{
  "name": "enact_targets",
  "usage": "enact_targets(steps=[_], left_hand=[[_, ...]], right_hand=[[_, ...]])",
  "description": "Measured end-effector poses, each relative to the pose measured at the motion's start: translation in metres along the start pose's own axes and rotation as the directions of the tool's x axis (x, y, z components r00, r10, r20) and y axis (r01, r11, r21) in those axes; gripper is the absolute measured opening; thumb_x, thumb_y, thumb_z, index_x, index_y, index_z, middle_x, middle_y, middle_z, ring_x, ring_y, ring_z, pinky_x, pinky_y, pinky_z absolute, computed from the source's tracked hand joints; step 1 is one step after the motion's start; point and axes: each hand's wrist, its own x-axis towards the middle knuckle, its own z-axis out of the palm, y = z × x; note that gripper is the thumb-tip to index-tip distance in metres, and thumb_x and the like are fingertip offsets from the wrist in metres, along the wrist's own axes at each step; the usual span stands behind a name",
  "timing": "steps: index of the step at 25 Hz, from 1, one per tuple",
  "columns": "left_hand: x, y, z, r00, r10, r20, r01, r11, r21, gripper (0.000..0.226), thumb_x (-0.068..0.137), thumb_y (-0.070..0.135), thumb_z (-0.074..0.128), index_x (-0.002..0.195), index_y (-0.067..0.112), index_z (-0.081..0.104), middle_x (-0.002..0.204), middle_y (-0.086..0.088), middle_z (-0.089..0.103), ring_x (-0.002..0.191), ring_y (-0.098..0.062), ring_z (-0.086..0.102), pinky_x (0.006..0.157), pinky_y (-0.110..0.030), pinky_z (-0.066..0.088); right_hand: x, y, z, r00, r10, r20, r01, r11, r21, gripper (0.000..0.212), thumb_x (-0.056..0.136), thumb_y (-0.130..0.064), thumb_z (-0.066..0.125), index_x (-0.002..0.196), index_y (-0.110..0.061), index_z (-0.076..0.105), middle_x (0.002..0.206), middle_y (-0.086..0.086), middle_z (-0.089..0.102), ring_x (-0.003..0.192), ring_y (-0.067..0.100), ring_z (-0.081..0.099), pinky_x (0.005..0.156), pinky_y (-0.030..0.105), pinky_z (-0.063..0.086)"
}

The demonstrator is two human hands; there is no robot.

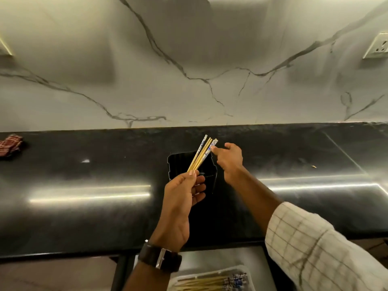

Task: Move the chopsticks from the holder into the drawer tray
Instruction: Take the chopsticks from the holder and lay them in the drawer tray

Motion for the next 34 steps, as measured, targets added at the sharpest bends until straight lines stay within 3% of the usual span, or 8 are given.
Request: enact_targets(steps=[3,5,12,17,20,27,31,34], left_hand=[[0.013,-0.003,-0.007,1.000,-0.016,-0.002,0.016,1.000,-0.011,0.025,0.105,0.025,0.053,0.112,0.013,0.074,0.105,-0.011,0.080,0.104,-0.030,0.074,0.089,-0.042,0.062],[0.019,-0.006,-0.012,1.000,-0.031,-0.001,0.031,0.999,-0.019,0.025,0.106,0.024,0.052,0.112,0.012,0.074,0.104,-0.012,0.080,0.104,-0.030,0.075,0.087,-0.040,0.062],[0.032,-0.013,-0.015,0.997,-0.071,-0.002,0.070,0.995,-0.071,0.026,0.106,0.023,0.050,0.110,0.012,0.074,0.102,-0.012,0.081,0.101,-0.030,0.076,0.085,-0.040,0.062],[0.035,-0.017,-0.015,0.995,-0.094,-0.015,0.092,0.990,-0.107,0.025,0.106,0.021,0.050,0.111,0.012,0.073,0.102,-0.013,0.081,0.100,-0.031,0.076,0.080,-0.037,0.061],[0.033,-0.019,-0.017,0.995,-0.102,-0.011,0.100,0.987,-0.127,0.026,0.106,0.021,0.050,0.111,0.011,0.073,0.102,-0.013,0.080,0.100,-0.031,0.076,0.078,-0.036,0.061],[0.031,-0.016,-0.017,0.999,-0.049,-0.018,0.045,0.984,-0.172,0.022,0.104,0.016,0.054,0.110,0.009,0.074,0.100,-0.015,0.080,0.096,-0.029,0.077,0.081,-0.036,0.062],[0.031,-0.001,-0.004,0.991,0.125,-0.053,-0.124,0.992,0.013,0.016,0.101,0.013,0.058,0.105,0.014,0.074,0.099,-0.010,0.078,0.093,-0.022,0.076,0.081,-0.037,0.063],[0.036,0.025,0.007,0.905,0.425,0.034,-0.409,0.843,0.349,0.021,0.102,0.017,0.057,0.121,0.020,0.066,0.120,0.004,0.070,0.107,-0.008,0.066,0.092,-0.032,0.056]], right_hand=[[0.023,0.001,0.010,1.000,-0.022,0.006,0.023,0.999,-0.046,0.024,0.086,-0.029,0.084,0.101,-0.012,0.077,0.079,0.004,0.067,0.070,0.015,0.061,0.066,0.029,0.057],[0.032,0.004,0.015,0.998,-0.050,-0.027,0.047,0.995,-0.093,0.027,0.084,-0.029,0.086,0.079,-0.004,0.077,0.069,0.008,0.068,0.058,0.013,0.054,0.056,0.027,0.052],[0.038,0.002,0.022,0.983,-0.168,-0.072,0.147,0.961,-0.234,0.025,0.089,-0.020,0.077,0.083,0.004,0.074,0.072,0.011,0.075,0.053,0.013,0.059,0.056,0.037,0.059],[0.038,-0.004,0.023,0.974,-0.223,-0.033,0.204,0.936,-0.287,0.020,0.093,-0.020,0.073,0.085,-0.002,0.075,0.081,0.014,0.078,0.061,0.019,0.068,0.070,0.049,0.066],[0.036,-0.006,0.019,0.966,-0.257,-0.009,0.244,0.927,-0.285,0.015,0.093,-0.019,0.075,0.080,-0.011,0.075,0.082,0.010,0.078,0.077,0.027,0.078,0.075,0.045,0.066],[0.016,-0.024,0.001,0.898,-0.439,0.025,0.428,0.861,-0.273,0.007,0.091,-0.018,0.078,0.091,-0.011,0.079,0.080,0.005,0.078,0.071,0.020,0.079,0.068,0.035,0.067],[-0.008,-0.052,-0.018,0.800,-0.598,0.055,0.589,0.764,-0.263,0.010,0.093,-0.014,0.076,0.100,-0.008,0.079,0.087,0.004,0.078,0.078,0.016,0.078,0.076,0.038,0.066],[-0.038,-0.077,-0.036,0.639,-0.763,0.100,0.757,0.600,-0.257,0.006,0.094,-0.016,0.074,0.099,-0.015,0.077,0.084,-0.005,0.077,0.077,0.008,0.076,0.076,0.029,0.065]])
